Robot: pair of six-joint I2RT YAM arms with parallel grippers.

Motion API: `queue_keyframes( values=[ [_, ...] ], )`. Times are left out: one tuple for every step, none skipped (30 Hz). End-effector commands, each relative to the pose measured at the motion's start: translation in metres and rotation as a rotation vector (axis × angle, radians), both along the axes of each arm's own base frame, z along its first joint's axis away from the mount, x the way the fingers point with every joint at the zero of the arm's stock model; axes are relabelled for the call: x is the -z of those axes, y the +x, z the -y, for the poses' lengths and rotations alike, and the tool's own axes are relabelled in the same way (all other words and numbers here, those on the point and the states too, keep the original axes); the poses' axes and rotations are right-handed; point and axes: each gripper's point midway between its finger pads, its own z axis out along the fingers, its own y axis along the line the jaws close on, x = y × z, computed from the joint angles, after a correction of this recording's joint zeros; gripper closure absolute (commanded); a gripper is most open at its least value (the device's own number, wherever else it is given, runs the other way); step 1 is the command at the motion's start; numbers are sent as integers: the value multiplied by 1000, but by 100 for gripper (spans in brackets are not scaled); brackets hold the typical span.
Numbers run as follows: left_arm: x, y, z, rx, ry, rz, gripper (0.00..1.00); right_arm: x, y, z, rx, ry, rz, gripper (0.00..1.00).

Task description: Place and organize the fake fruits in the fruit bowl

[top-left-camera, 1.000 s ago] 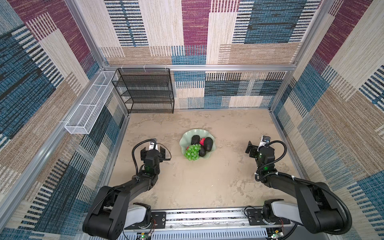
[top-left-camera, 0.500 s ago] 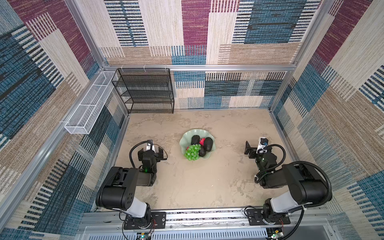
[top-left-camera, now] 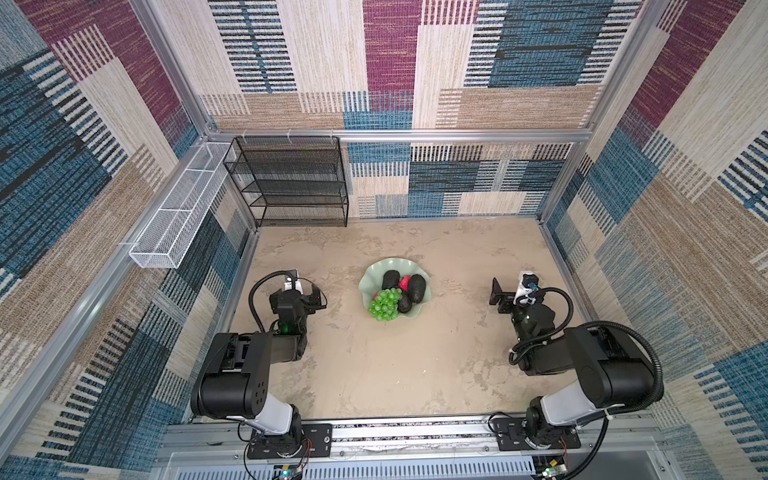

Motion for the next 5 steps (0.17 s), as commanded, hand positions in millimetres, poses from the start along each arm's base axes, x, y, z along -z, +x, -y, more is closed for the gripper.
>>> queue_keyframes(
  values=[
    [-4, 3, 1, -1, -20, 20, 1, -11, 1, 1, 9, 7, 42, 0],
    [-3, 3, 0, -1, -21, 17, 1, -11, 1, 1, 10, 8, 42, 0],
    [-3, 3, 0, 0, -25, 17, 1, -11, 2, 1, 10, 7, 42, 0],
    [-4, 3, -1, 0, -29, 18, 1, -10, 1, 2, 10, 7, 41, 0],
    [-5, 2, -1, -2, -28, 23, 1, -11, 2, 1, 9, 7, 42, 0]
  ],
)
